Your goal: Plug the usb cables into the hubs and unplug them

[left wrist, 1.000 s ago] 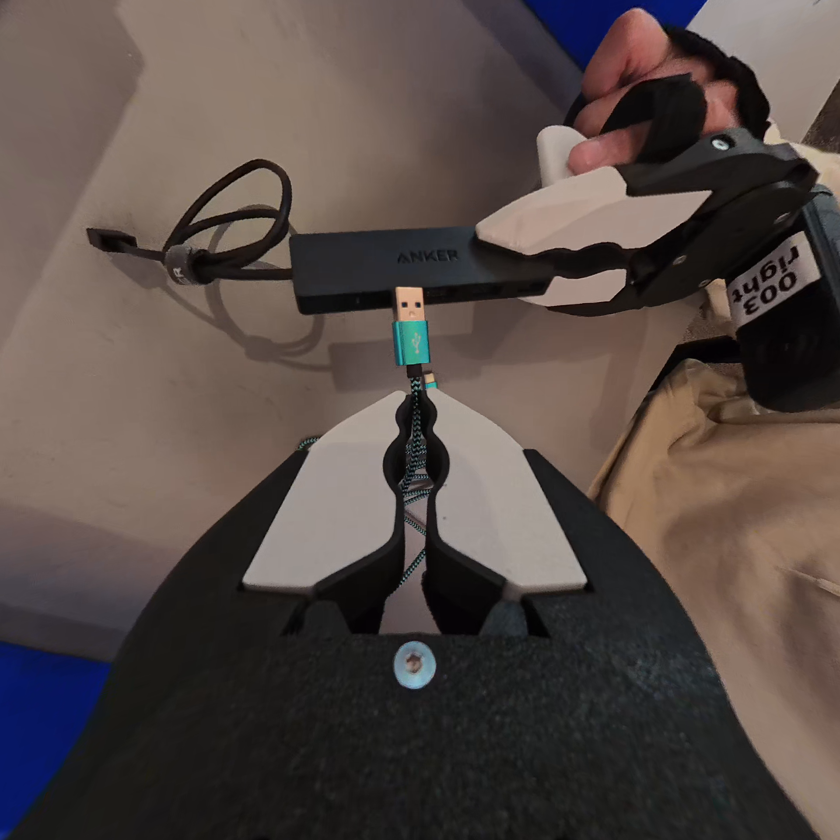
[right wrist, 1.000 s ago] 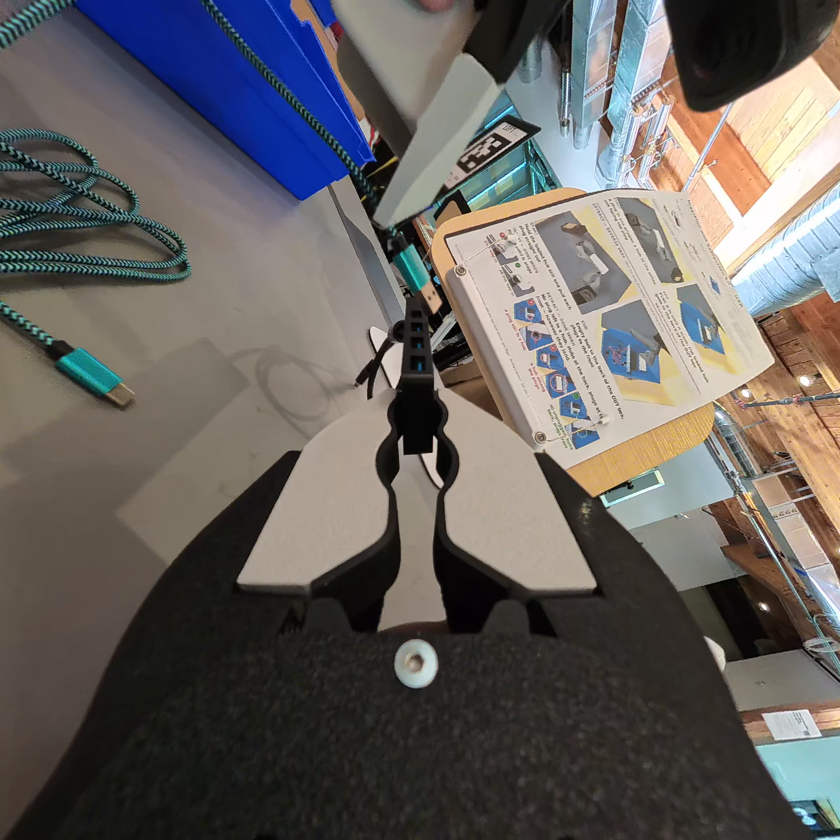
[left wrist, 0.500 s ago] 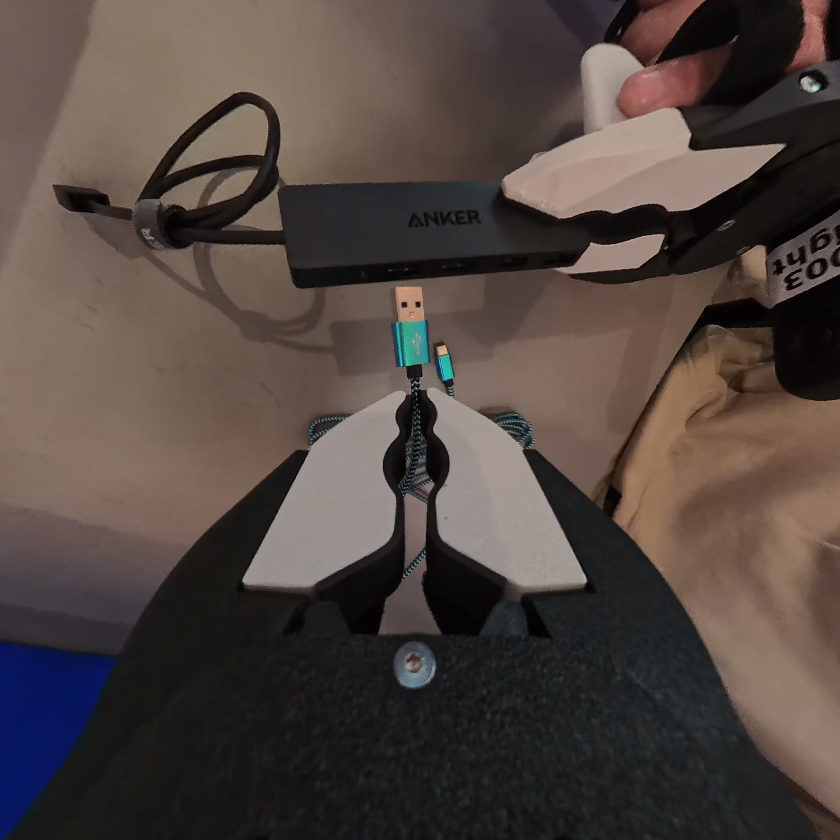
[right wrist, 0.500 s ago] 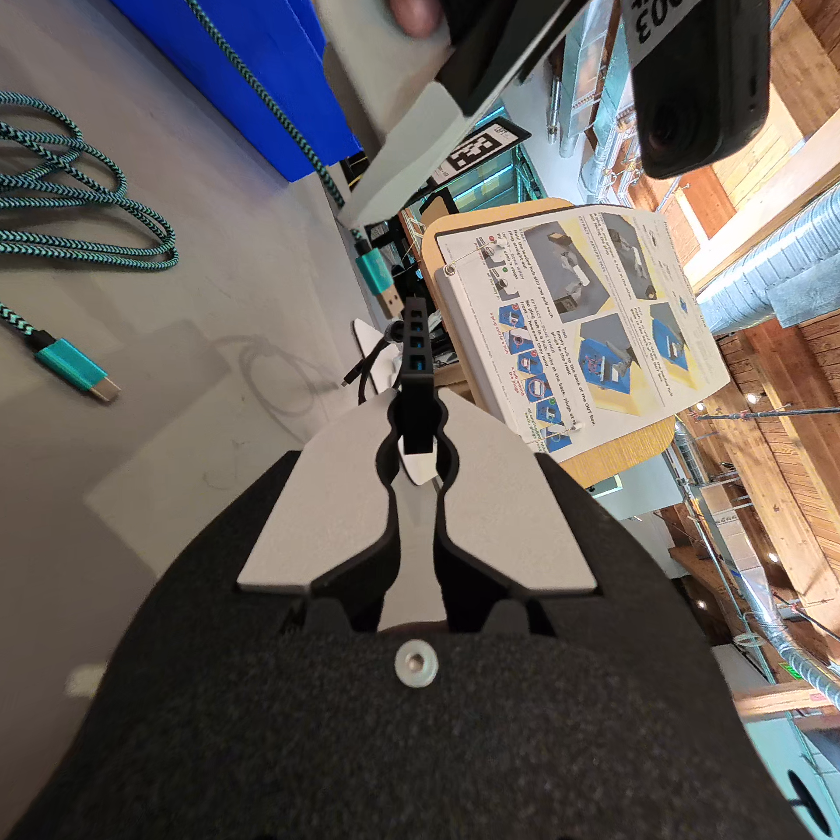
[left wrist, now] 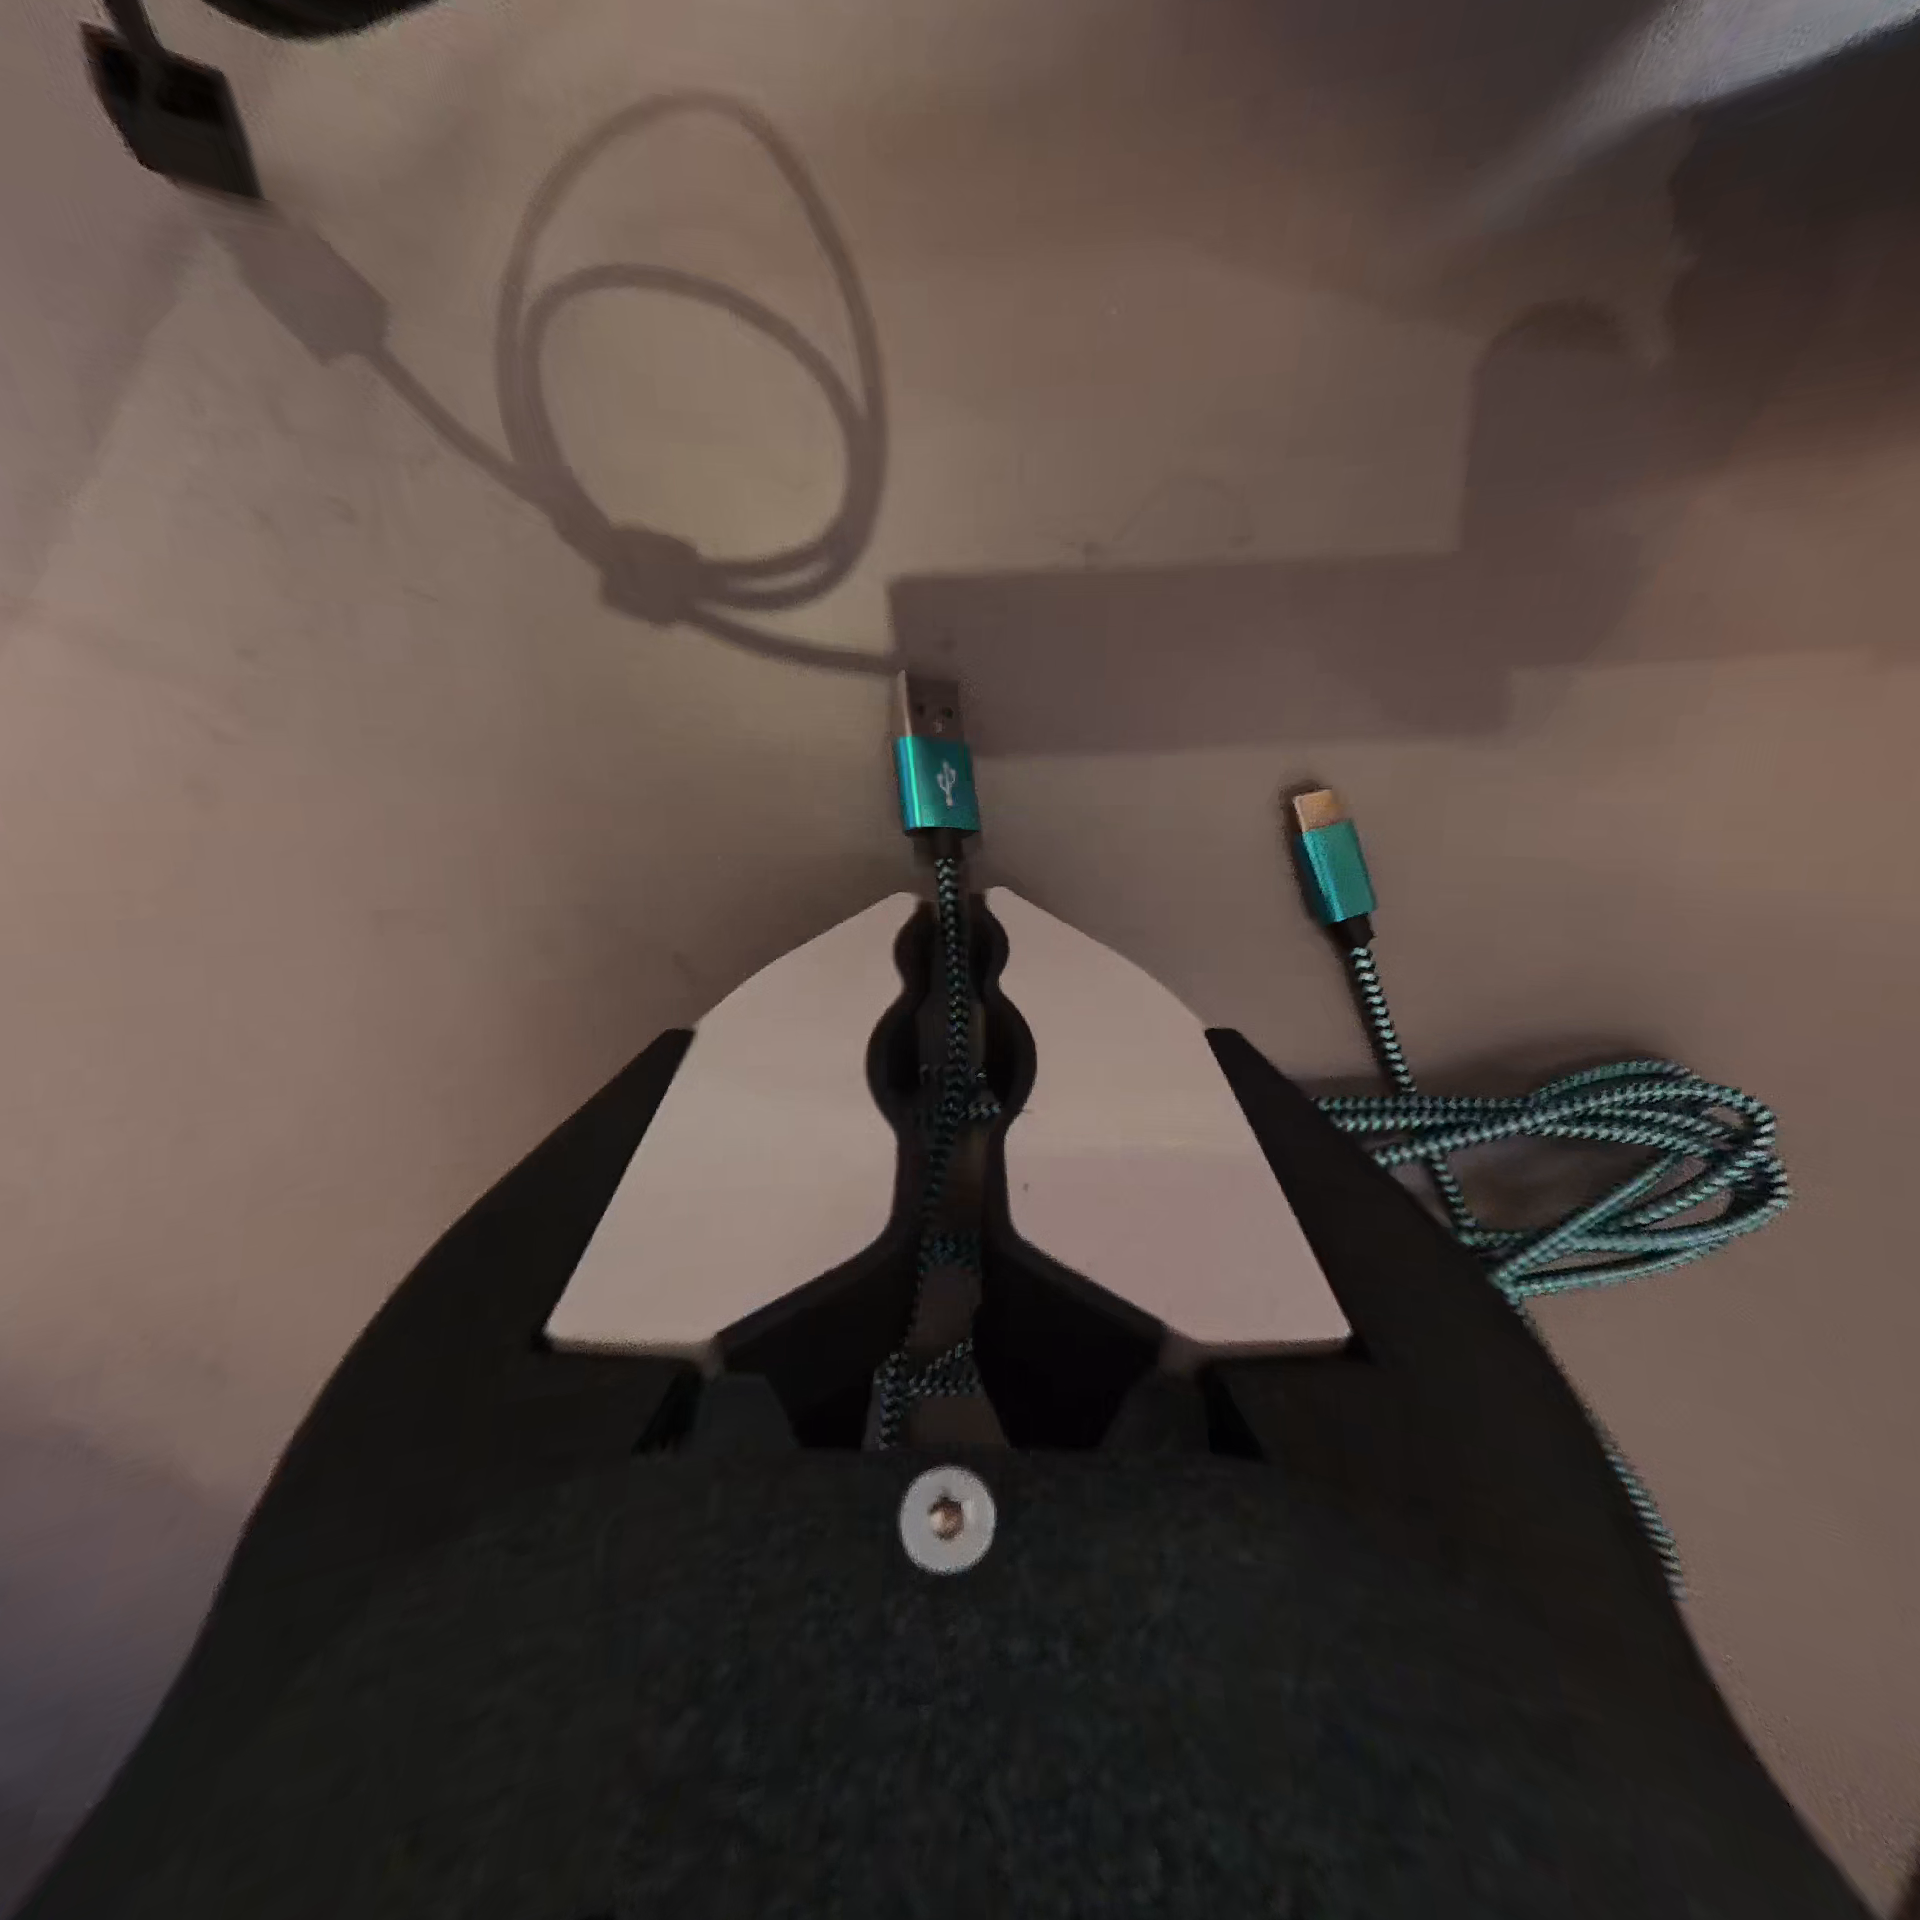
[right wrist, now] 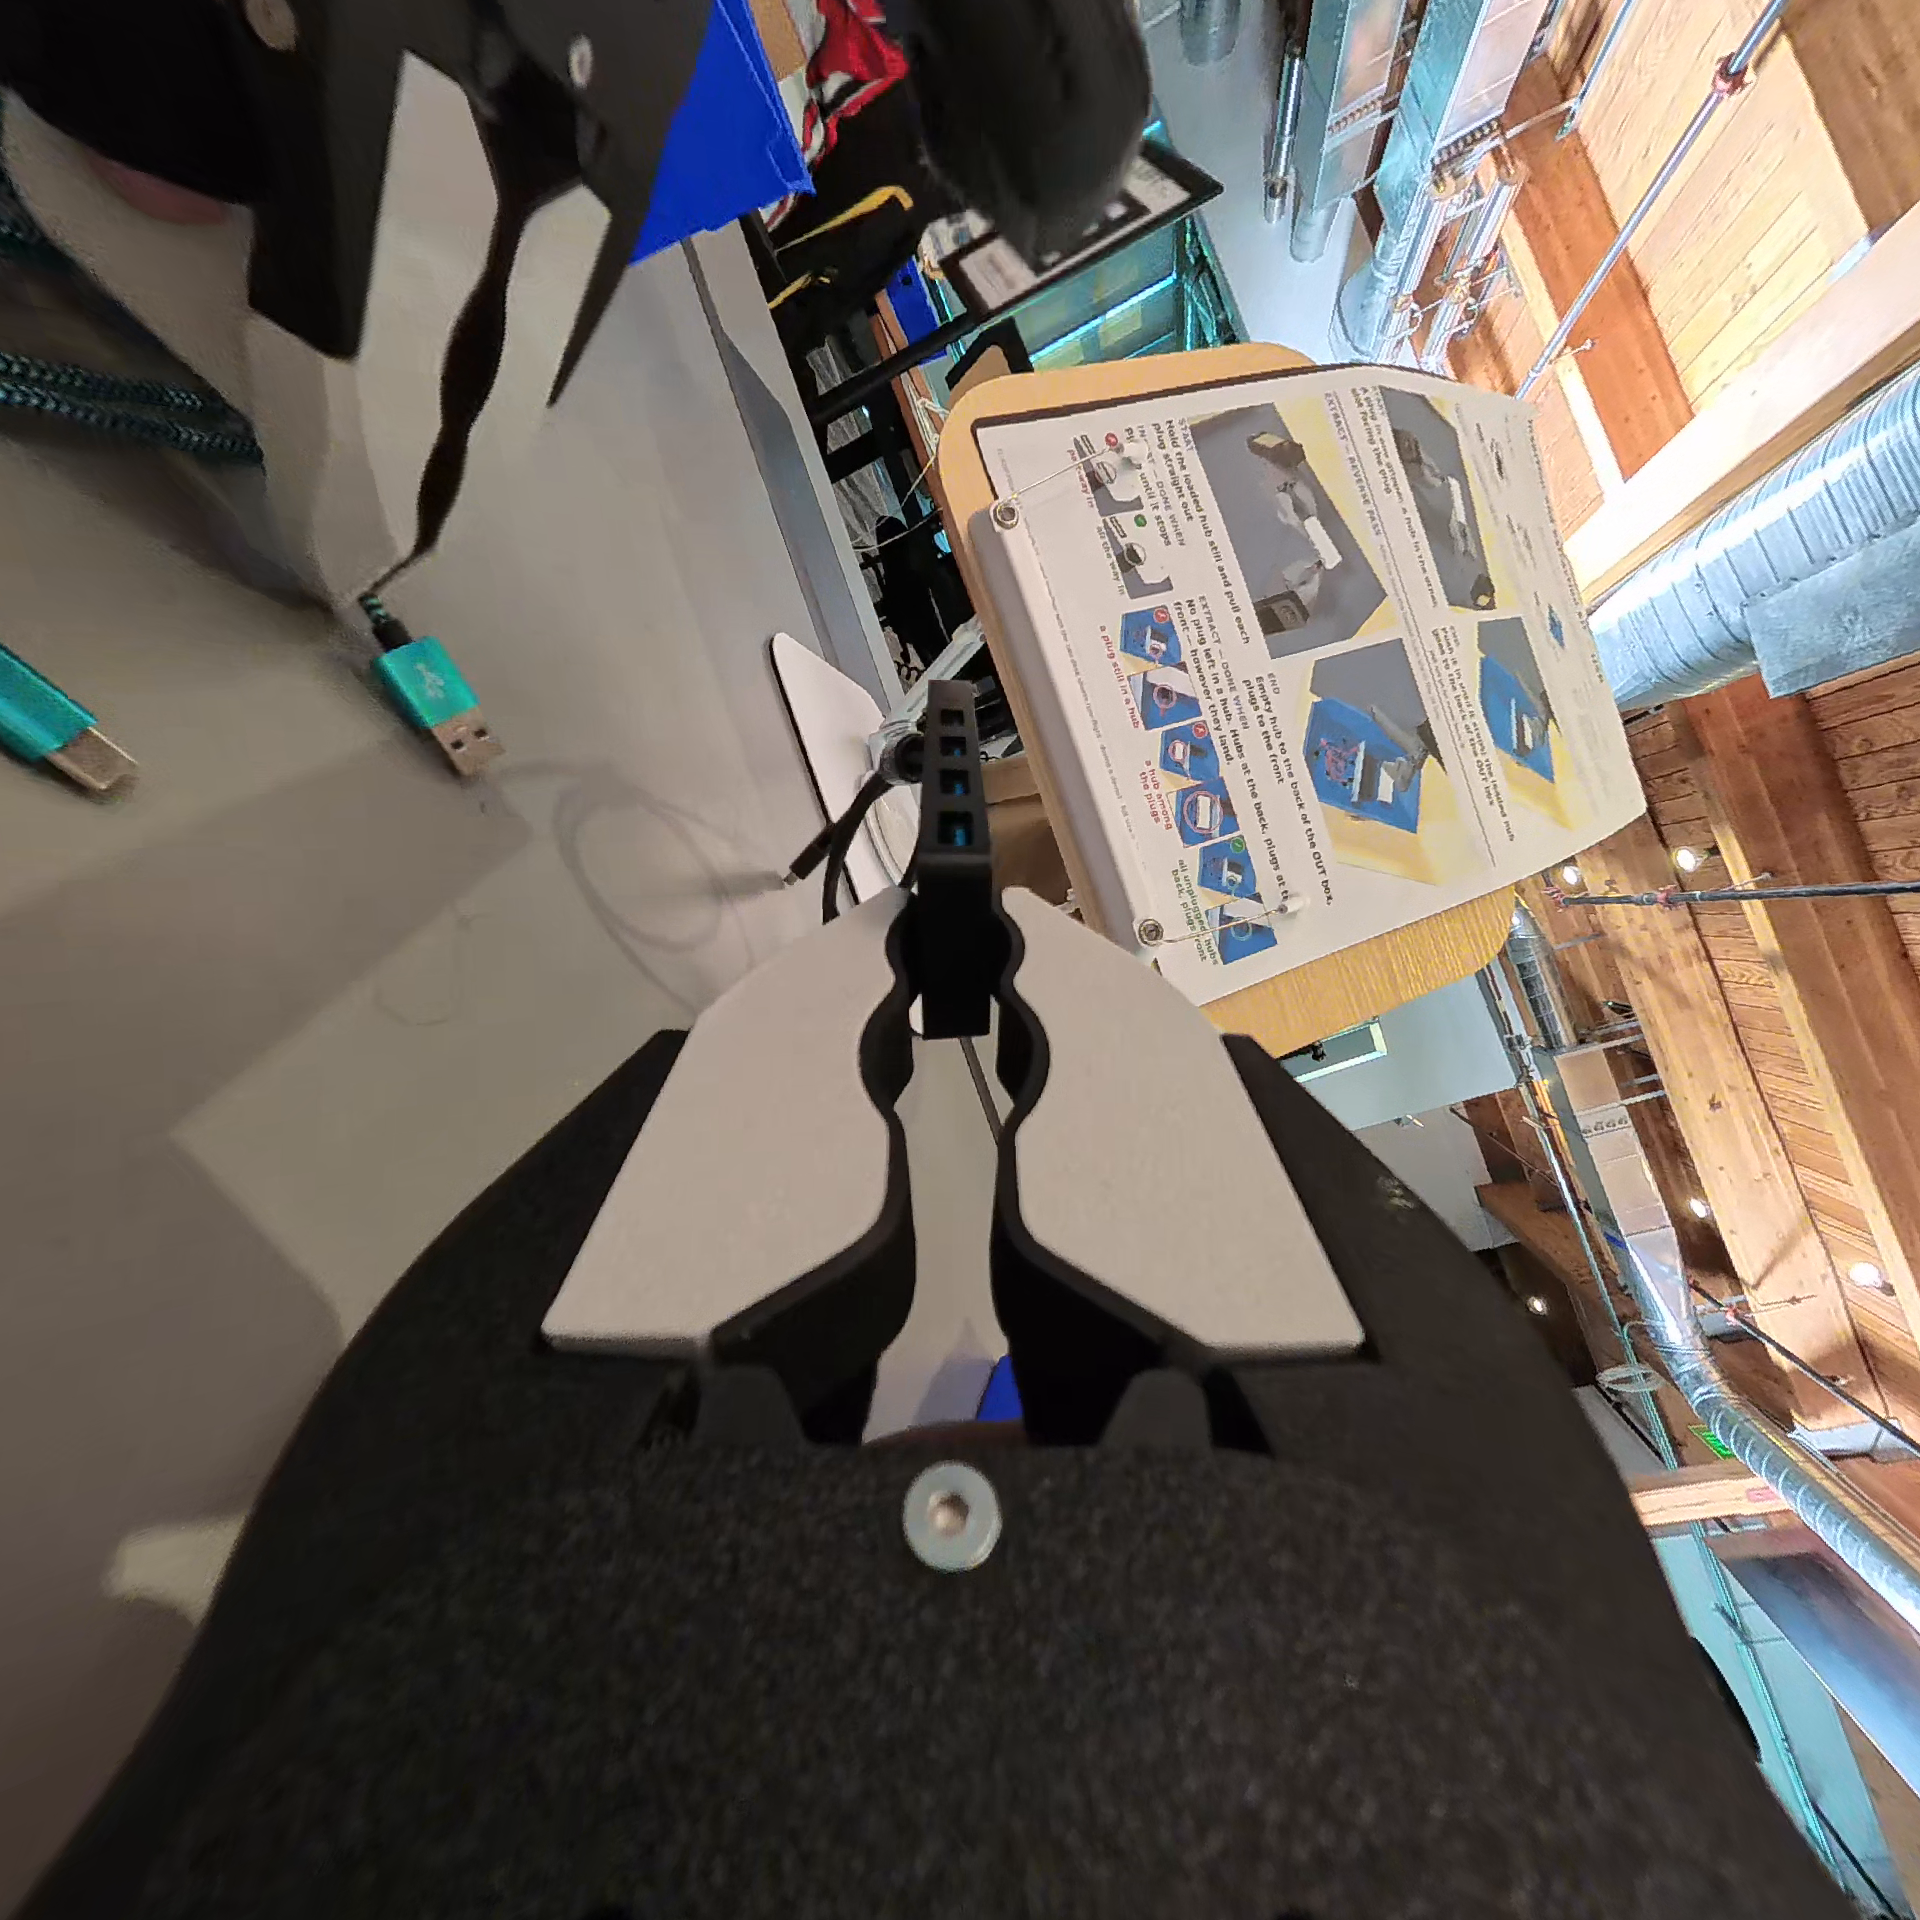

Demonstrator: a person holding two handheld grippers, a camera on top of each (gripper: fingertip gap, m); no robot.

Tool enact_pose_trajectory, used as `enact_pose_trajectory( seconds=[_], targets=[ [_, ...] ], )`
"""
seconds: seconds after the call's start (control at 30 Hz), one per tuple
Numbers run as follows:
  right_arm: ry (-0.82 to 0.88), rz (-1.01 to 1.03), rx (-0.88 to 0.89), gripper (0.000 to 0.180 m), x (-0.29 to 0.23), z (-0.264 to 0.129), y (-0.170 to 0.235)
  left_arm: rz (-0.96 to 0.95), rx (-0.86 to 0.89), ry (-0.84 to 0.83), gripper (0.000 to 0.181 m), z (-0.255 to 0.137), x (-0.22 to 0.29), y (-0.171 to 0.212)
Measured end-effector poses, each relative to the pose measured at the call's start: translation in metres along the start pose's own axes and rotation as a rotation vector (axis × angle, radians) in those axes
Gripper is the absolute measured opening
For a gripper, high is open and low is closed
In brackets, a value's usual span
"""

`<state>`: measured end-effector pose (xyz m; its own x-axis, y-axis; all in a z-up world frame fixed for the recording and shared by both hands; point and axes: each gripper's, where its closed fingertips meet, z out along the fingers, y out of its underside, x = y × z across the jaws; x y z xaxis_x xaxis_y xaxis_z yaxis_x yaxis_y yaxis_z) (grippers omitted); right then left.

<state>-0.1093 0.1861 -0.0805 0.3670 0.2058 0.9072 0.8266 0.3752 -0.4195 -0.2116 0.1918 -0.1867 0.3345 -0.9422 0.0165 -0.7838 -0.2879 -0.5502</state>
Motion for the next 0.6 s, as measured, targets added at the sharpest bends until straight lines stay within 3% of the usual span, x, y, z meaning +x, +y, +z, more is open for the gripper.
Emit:
enact_pose_trajectory(
  seconds=[0.1,0.27,0.43,0.6],
  targets=[
    [-0.004,0.0,0.001,0.011,-0.001,0.0,0.0,0.101,0.12,-0.155,0.043,-0.015,-0.013,-0.001],
    [-0.008,0.009,0.0,0.011,0.0,0.0,0.0,0.07,0.309,-0.262,0.043,-0.054,-0.012,0.015],
    [-0.017,0.009,0.007,0.011,-0.001,0.0,-0.002,0.01,0.277,-0.194,0.036,-0.044,-0.01,0.042],
    [-0.021,0.004,0.004,0.011,-0.003,0.001,-0.001,0.069,0.209,-0.188,0.026,-0.037,-0.008,0.048]
  ],
)
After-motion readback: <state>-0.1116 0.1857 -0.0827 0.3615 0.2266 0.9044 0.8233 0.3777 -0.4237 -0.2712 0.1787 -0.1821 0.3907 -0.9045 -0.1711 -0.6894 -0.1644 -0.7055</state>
